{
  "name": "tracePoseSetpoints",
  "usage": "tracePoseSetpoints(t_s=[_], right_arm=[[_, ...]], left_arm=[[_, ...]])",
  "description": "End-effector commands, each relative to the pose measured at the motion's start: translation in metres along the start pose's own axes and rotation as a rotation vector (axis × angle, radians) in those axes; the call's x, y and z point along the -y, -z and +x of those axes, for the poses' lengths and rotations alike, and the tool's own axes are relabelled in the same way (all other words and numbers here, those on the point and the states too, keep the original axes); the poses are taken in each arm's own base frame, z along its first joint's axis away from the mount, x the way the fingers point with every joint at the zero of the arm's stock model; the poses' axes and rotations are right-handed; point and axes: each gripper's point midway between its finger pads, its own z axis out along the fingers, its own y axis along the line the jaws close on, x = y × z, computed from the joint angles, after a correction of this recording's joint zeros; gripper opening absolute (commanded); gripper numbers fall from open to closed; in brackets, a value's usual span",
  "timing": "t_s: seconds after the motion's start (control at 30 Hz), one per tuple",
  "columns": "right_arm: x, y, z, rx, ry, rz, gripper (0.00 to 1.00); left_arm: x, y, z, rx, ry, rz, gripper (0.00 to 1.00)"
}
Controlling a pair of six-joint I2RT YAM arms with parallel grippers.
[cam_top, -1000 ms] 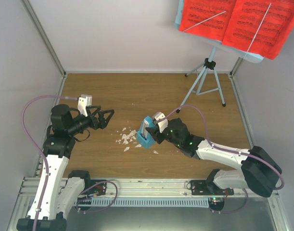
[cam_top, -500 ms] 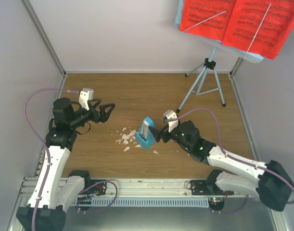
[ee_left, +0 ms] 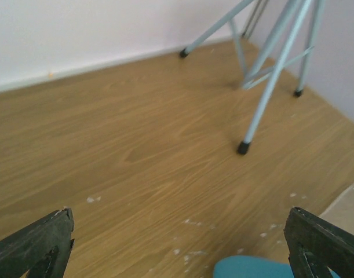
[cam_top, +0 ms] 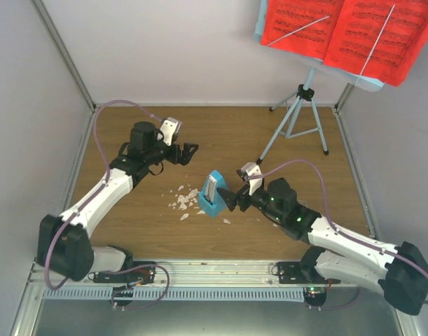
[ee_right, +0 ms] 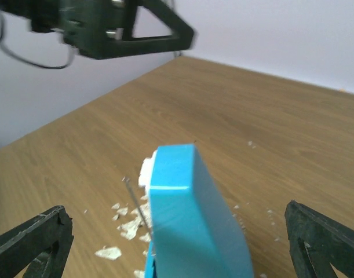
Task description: Pack up the instrument practice props
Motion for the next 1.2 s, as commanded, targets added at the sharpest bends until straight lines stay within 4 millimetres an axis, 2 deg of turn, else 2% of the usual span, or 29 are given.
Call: tracePoseSetpoints(t_s=[0.0, 0.13, 0.2, 0.37, 0.5, 0.67, 0.8, 0.93, 1.1, 1.17], right_arm=[[-0.023, -0.008, 0.014, -0.048, 0.037, -0.106, 0.99], [-0.019, -0.007, 0.021, -0.043, 0.074, -0.081, 1.0], [-0.017, -0.008, 0.02, -0.029, 0.082, -0.071, 1.0], [-0.023, -0.022, 0.02, 0.002, 0.089, -0.104, 1.0], [-0.031, -0.03, 0.012, 0.05, 0.085, -0.145, 1.0], [-0.013, -0.049, 0.02, 0.014, 0.117, -0.032, 1.0], [-0.006, -0.063, 0.023, -0.011, 0.145, 0.033, 1.0], [-0.005, -0.063, 0.016, 0.018, 0.132, 0.07, 1.0], [-0.005, -0.066, 0.019, 0.009, 0.125, 0.082, 0.99], [-0.005, -0.068, 0.021, -0.001, 0.128, 0.08, 0.95]], left_arm=[[-0.021, -0.024, 0.006, -0.002, -0.051, -0.063, 0.99], [-0.012, -0.027, 0.015, -0.023, -0.017, -0.001, 0.99], [-0.014, -0.026, 0.01, -0.025, -0.019, -0.018, 0.99], [-0.033, -0.009, -0.014, 0.042, 0.042, -0.166, 0.99], [-0.029, 0.003, -0.013, 0.042, 0.03, -0.167, 0.99], [-0.043, 0.014, -0.016, 0.043, -0.022, -0.28, 0.99], [-0.036, 0.016, -0.018, 0.052, -0.014, -0.249, 0.99], [-0.031, 0.019, -0.021, 0.067, -0.009, -0.239, 0.99], [-0.03, 0.022, -0.024, 0.077, -0.008, -0.243, 0.99], [-0.032, 0.024, -0.025, 0.081, -0.015, -0.257, 0.99]])
